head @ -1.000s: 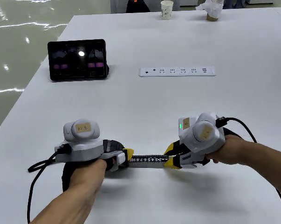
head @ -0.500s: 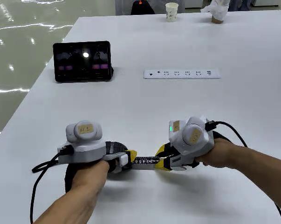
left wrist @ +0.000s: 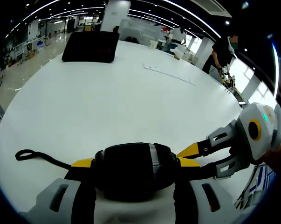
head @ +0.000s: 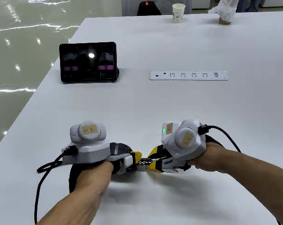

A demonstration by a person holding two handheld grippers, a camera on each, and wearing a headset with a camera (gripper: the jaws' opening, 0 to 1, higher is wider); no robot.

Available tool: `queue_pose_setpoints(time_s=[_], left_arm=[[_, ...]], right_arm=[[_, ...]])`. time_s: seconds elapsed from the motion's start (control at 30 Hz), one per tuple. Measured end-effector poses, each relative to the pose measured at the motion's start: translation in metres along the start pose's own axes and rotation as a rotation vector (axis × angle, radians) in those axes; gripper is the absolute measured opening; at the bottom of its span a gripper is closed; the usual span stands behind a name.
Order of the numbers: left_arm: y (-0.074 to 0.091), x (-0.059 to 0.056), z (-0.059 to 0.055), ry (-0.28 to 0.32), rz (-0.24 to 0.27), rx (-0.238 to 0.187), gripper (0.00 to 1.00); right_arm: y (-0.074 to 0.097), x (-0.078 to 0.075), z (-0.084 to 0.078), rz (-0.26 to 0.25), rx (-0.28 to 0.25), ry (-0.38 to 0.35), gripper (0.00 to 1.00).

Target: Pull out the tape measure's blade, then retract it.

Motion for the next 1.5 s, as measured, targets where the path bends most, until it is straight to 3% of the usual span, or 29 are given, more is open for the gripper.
queue_pose_setpoints(time_s=[0.43,0.87,1.17,1.5], left_arm=[[0.000,0.000,0.001,0.019,-0.004,0.006,0.63],[-0.002,0.001,0.001,0.022,-0.015,0.011,0.64],[-0.002,-0.001,0.001,-0.007,-0.017,0.008,0.64],[-0.001,0.000,0.002,0.020,-0.035,0.020,0.63]], right_arm=[[-0.013,-0.003,0.009,-0.003,-0.037,-0.014,0.11],[-0.013,-0.003,0.009,-0.006,-0.036,-0.009,0.12],[-0.016,-0.001,0.009,-0.019,-0.010,-0.011,0.12],[-0.014,-0.002,0.009,-0.043,-0.001,-0.020,0.12]])
Point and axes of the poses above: the centre of the closed fingertips' face, and the gripper's own axes: y roughly backward along the fingers, x roughly to its left, z roughly out of its top, the point moved 10 cm from there along y, roughly backward along the fingers, and after that the axes turned 13 degrees about z, right-handed, at the moved point
